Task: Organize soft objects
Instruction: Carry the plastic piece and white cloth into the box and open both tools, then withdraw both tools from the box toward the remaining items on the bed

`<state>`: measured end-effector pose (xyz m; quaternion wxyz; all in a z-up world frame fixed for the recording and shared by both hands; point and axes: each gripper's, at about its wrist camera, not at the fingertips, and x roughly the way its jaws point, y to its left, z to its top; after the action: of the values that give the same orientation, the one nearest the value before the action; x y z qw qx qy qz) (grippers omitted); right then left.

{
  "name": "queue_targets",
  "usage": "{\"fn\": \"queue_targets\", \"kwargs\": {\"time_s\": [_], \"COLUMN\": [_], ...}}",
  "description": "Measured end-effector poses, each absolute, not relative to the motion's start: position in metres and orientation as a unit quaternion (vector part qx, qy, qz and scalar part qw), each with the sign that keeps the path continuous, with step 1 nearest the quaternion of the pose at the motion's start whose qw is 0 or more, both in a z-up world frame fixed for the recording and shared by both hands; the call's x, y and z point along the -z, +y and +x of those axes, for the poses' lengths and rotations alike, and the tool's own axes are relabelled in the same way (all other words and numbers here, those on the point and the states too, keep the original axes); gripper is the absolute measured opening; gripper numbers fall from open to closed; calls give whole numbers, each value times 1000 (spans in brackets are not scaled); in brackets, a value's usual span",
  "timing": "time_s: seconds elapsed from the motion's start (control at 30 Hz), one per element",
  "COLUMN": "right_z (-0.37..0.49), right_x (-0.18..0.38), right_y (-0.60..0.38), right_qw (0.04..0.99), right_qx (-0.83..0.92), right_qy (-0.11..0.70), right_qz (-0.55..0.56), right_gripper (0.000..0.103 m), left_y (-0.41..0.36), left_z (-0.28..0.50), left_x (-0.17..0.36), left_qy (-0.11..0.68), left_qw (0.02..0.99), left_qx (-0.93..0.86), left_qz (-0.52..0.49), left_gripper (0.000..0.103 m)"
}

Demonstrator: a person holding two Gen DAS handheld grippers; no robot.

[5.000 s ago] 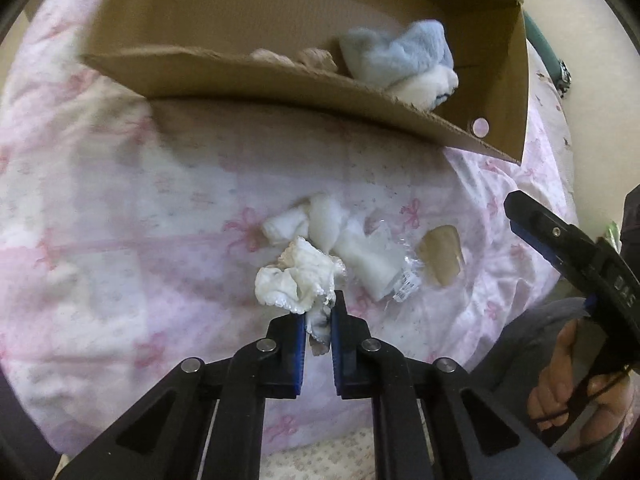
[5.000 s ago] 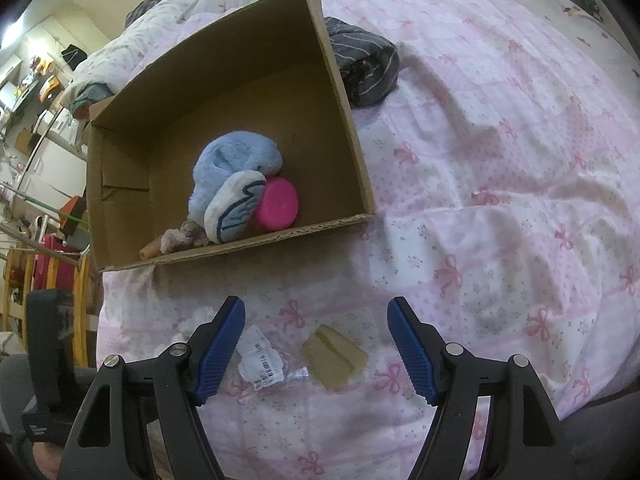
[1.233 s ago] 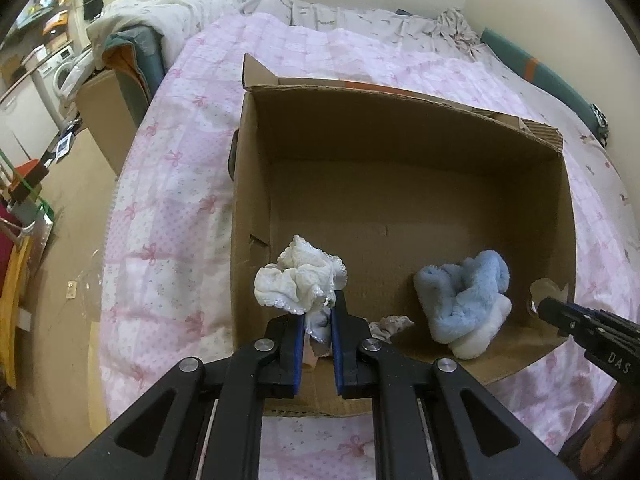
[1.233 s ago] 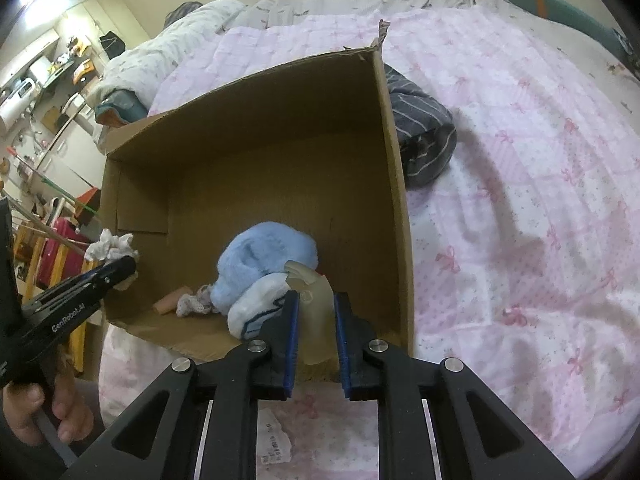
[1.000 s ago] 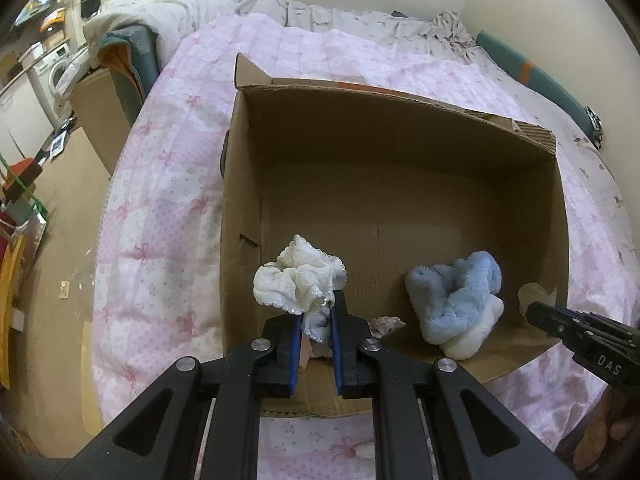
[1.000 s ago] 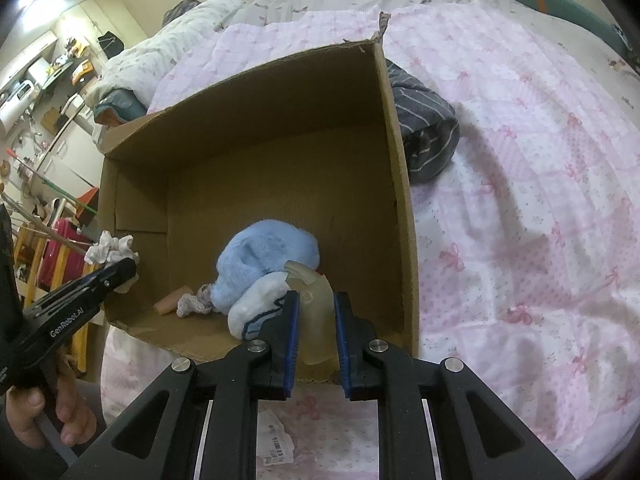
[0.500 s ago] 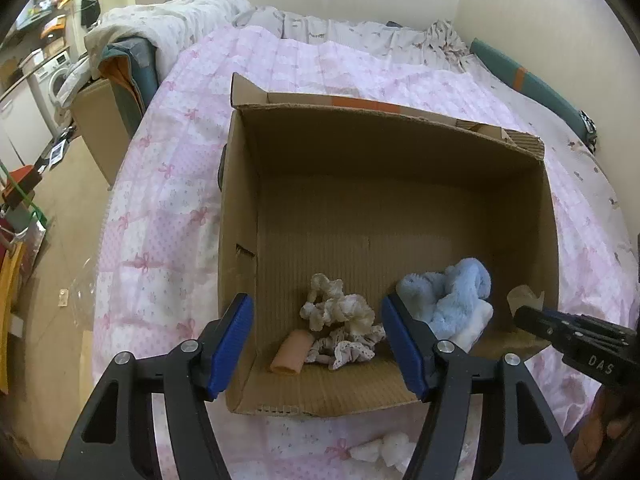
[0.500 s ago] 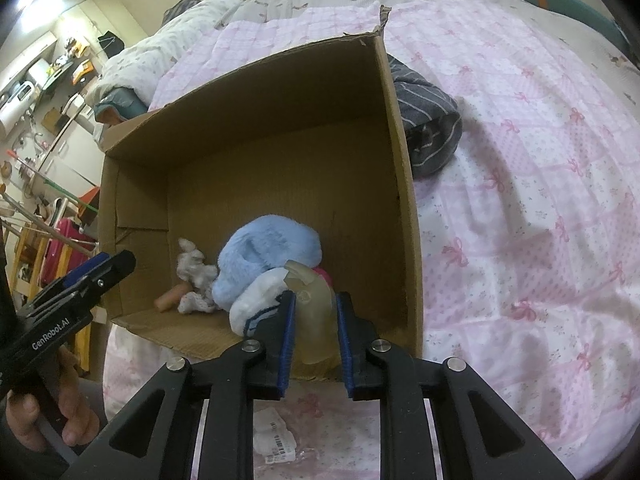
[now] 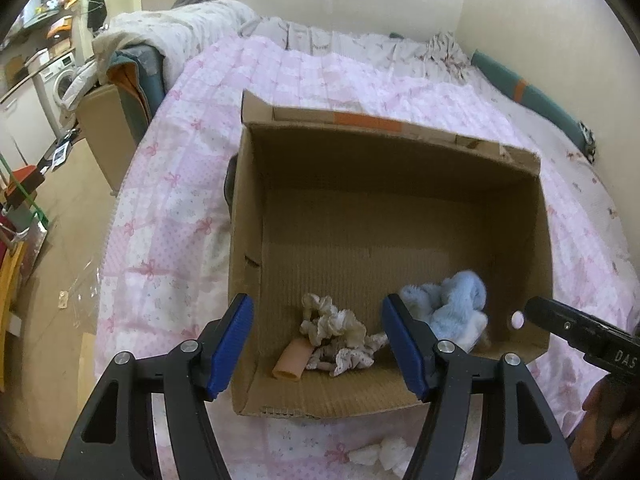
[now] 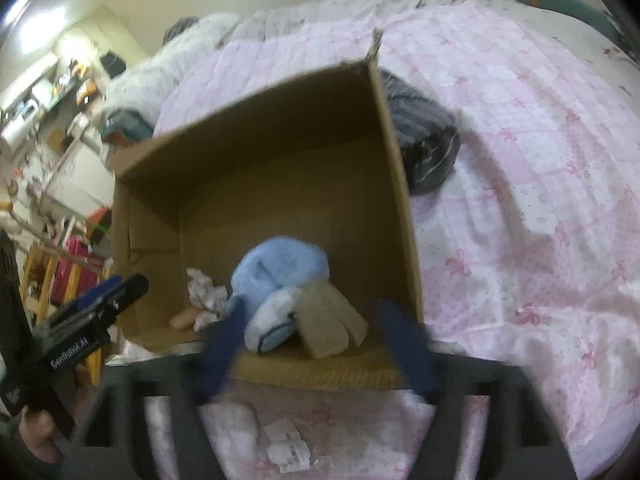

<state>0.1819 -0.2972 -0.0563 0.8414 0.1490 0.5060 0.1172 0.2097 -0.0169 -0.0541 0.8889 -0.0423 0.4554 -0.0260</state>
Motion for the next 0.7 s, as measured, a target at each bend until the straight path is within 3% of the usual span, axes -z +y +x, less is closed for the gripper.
{"fn": "queue_targets", "kwargs": {"time_s": [0.7], "right_z": [169], "right_x": [32], "right_y": [-306], "right_qw": [873], "right_qx": [-93], "right_qy": [458], "right_qz": [136], "right_gripper": [83], "left_y": [7], "left_z": [177], "left_x": [30], "left_qy": [449], "left_qw": [893], "left_qx": [-3], "left_qz": [-32], "left_gripper": [65]}}
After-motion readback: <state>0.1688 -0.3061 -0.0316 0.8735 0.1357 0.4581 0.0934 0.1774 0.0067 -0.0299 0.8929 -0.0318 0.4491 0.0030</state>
